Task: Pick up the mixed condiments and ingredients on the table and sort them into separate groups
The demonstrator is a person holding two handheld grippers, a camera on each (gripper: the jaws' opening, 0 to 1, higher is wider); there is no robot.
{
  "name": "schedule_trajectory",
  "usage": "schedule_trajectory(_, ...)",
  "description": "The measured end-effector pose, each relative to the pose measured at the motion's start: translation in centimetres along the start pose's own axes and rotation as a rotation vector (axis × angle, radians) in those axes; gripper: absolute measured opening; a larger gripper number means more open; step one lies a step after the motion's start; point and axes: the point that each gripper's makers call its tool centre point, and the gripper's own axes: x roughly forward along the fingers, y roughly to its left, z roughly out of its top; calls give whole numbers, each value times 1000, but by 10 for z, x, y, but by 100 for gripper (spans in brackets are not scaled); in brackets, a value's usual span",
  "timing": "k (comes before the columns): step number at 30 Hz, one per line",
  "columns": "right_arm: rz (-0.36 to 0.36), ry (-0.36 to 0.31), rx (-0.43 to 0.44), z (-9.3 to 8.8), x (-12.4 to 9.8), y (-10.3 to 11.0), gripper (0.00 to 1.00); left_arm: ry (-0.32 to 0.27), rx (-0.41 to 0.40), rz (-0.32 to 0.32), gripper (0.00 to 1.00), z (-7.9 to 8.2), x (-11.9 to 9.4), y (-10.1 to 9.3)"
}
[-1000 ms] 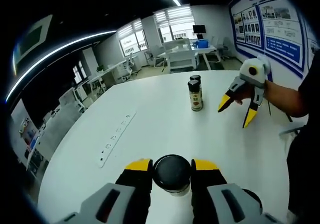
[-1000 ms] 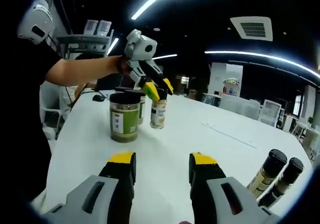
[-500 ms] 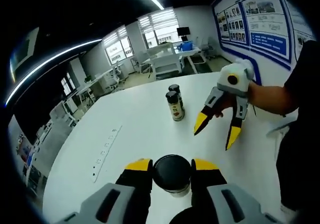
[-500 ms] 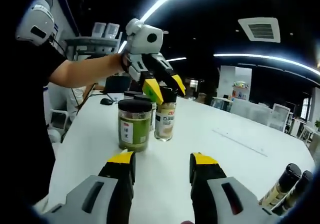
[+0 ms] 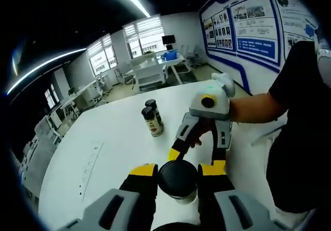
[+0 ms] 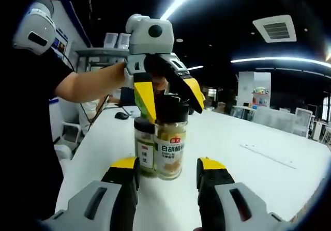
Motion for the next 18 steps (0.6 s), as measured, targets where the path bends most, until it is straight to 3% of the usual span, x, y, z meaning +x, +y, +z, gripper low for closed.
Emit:
schedule_trajectory(8,41,-10,3,4,7,11,44,-38,26,-27,30,10,0,-10)
schedule_trajectory(13,62,-45,52,11,7,14,32,-41,38,-48,30,9,2,-16)
schedule_trajectory(18,42,-40,11,11,9,16,27,-42,40,-56,31,8,2,-19)
